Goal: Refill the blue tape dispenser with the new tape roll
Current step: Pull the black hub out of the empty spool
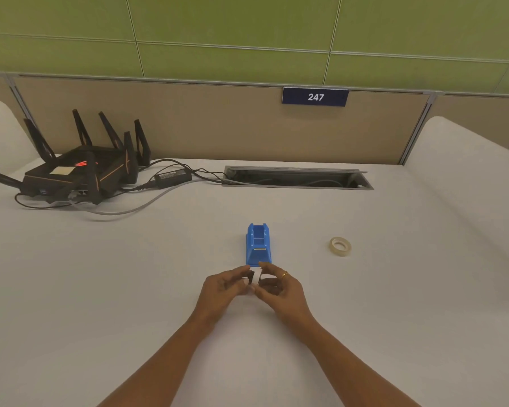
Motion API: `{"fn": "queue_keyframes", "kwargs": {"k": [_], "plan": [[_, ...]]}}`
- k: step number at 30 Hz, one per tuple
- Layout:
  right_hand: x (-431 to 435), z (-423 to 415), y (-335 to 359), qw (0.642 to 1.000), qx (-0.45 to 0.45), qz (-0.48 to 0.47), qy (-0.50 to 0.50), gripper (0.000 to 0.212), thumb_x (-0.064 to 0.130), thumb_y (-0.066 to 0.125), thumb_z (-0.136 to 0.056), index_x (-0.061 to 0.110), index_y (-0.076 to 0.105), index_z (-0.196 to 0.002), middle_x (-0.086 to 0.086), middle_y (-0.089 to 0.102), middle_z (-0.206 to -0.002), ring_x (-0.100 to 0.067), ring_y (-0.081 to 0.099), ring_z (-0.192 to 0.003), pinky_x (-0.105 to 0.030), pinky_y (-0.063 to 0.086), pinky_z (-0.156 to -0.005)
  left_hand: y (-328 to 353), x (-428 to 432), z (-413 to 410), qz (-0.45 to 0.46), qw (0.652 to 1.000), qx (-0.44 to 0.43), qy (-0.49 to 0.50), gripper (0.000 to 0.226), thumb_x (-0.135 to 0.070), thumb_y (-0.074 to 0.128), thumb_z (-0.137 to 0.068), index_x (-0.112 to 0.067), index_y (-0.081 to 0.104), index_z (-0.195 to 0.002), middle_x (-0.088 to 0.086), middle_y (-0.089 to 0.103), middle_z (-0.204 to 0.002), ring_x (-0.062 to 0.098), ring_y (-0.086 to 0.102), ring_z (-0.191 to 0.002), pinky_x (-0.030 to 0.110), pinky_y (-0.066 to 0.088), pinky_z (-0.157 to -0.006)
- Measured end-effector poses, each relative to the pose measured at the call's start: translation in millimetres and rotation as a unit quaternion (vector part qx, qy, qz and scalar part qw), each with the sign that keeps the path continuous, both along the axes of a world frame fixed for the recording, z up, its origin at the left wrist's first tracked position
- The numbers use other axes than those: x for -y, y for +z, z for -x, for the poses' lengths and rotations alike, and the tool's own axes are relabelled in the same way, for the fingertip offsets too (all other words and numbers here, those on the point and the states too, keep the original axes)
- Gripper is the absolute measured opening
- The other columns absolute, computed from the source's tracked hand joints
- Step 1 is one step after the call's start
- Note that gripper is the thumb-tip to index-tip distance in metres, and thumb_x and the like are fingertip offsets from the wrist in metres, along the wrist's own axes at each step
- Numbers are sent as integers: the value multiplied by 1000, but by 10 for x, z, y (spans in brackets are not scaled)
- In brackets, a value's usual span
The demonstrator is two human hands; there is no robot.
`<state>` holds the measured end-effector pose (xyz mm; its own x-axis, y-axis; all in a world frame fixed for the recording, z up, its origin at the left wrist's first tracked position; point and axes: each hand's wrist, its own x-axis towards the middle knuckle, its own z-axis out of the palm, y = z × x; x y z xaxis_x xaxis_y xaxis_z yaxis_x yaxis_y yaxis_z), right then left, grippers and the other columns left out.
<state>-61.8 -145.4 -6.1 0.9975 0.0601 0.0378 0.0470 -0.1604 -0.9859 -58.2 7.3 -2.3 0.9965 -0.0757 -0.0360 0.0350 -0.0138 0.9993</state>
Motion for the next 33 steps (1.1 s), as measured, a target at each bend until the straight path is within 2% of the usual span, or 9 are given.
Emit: {"fn": "queue_keyframes", "kwargs": {"k": [3,6,10,13,17,24,29,33], "plan": [[7,-7,2,1000,-7,0,16,40,15,74,-76,17,57,-112,5,62,-103,-9,64,-87,-7,49,-68,23,21,15,0,1000,7,1,29,-2,61,-80,-15,64,-106,-8,70,-88,-2,68,-76,9,50,-69],[19,-15,3,1000,-14,0,26,39,14,73,-76,16,57,-112,4,61,-105,-8,63,-89,-5,48,-68,26,22,13,-6,1000,8,-2,30,-2,63,-79,-13,63,-106,-7,67,-90,-8,65,-75,4,47,-66],[34,-21,8,999,-22,-2,34,42,15,73,-77,15,56,-116,3,61,-108,-6,61,-93,-4,48,-69,35,-1,6,2,1000,3,-3,26,0,63,-77,-18,67,-97,-9,71,-86,-4,67,-75,7,49,-66],[42,-29,-9,999,-26,-9,41,42,12,73,-76,15,57,-115,-5,64,-111,-12,63,-94,-6,48,-70,31,-11,0,5,1000,0,-8,27,2,62,-77,-19,68,-92,-15,74,-74,1,69,-75,9,50,-65],[36,-43,-28,998,-28,-12,54,42,11,71,-78,14,56,-117,-10,64,-114,-17,64,-97,-8,49,-73,24,-9,5,-3,1000,7,-3,30,2,62,-78,-27,68,-85,-18,74,-73,1,68,-76,9,50,-67],[41,-70,-56,997,-31,1,64,42,13,69,-80,16,54,-119,-9,63,-114,-19,62,-103,-7,49,-77,12,-29,-3,-8,1000,8,-7,30,0,62,-79,-29,68,-84,-18,74,-75,2,69,-79,12,52,-72],[63,-69,-24,996,-41,-7,82,39,11,68,-80,15,55,-117,-13,65,-108,-19,64,-99,-10,51,-78,5,-40,-24,-11,1000,1,-10,28,-1,62,-79,-28,69,-86,-15,75,-78,6,69,-83,23,51,-83],[52,-55,-12,996,-37,-6,75,36,11,69,-79,16,55,-112,-11,64,-104,-18,63,-94,-9,50,-75,3,-30,-17,-11,1000,3,-2,28,-1,63,-78,-27,69,-85,-14,75,-76,7,69,-82,21,51,-82]]}}
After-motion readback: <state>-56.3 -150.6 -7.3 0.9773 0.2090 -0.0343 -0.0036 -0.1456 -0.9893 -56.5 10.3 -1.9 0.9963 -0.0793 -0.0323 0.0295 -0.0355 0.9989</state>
